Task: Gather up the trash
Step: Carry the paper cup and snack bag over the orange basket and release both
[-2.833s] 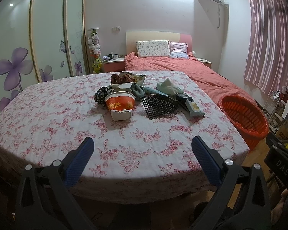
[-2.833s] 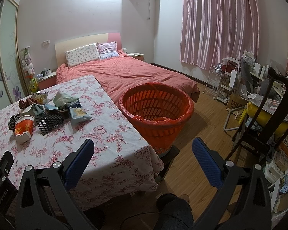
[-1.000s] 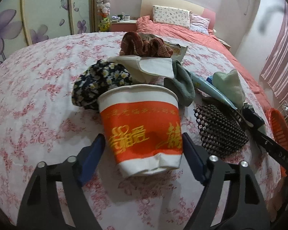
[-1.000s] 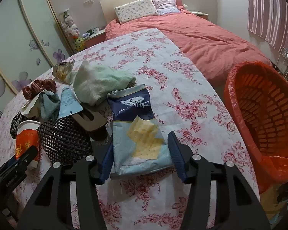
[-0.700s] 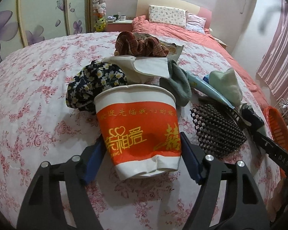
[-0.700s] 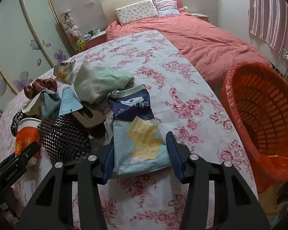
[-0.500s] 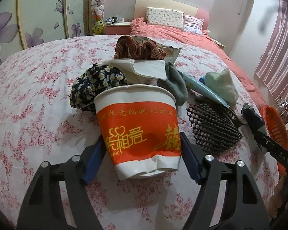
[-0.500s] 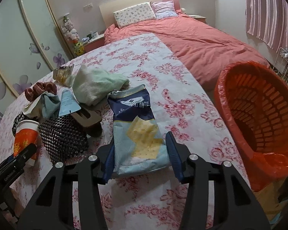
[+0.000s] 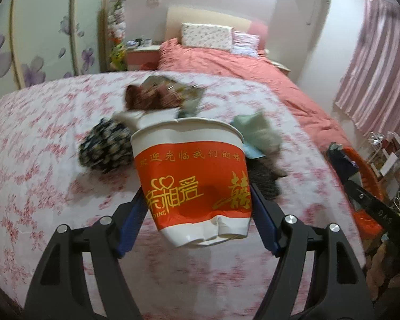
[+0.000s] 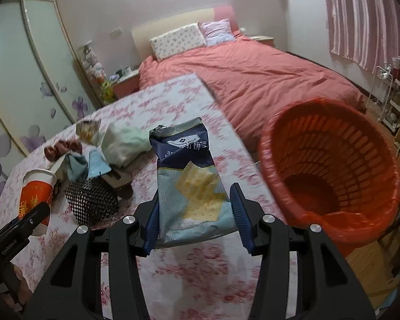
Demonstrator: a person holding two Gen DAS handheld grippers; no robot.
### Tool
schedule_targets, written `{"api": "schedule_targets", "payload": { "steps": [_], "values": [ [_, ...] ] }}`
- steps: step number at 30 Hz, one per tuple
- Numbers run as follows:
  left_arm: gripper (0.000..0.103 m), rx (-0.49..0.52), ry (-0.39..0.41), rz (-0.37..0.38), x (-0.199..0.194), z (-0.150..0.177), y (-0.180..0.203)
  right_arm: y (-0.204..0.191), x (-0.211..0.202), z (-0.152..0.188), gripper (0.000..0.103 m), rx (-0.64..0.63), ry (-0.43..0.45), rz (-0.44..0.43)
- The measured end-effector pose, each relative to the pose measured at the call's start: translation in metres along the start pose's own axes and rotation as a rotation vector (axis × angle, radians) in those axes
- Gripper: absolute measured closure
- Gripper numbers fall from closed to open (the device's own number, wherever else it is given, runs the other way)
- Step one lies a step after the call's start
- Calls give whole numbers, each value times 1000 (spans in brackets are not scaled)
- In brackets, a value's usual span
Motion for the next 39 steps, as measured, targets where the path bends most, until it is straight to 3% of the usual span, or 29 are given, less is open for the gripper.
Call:
{"api": "schedule_targets", "payload": {
  "steps": [13, 26, 35, 39],
  "values": [
    [31, 148, 23, 214, -4, -12, 138, 76, -41, -19, 54, 110, 122, 116],
    [31, 302, -19, 403, 34, -5, 279, 145, -35, -31, 54, 214, 160, 187],
    [31, 349, -92, 430, 78, 1, 328, 183, -32, -40, 53, 290, 194, 202],
    [20, 352, -114, 400, 91, 4, 327, 188, -29, -39, 43, 315, 192, 196]
  ]
}}
Point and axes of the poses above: each gripper's, at about its wrist camera, not at the fingertips, and x roughly the way its jaws point, y to its right, z to its underside, the point moved 7 cm from there along x, roughly the way its jaws point, and after that the axes turned 3 degrees about -z, right-handed, at the moved point
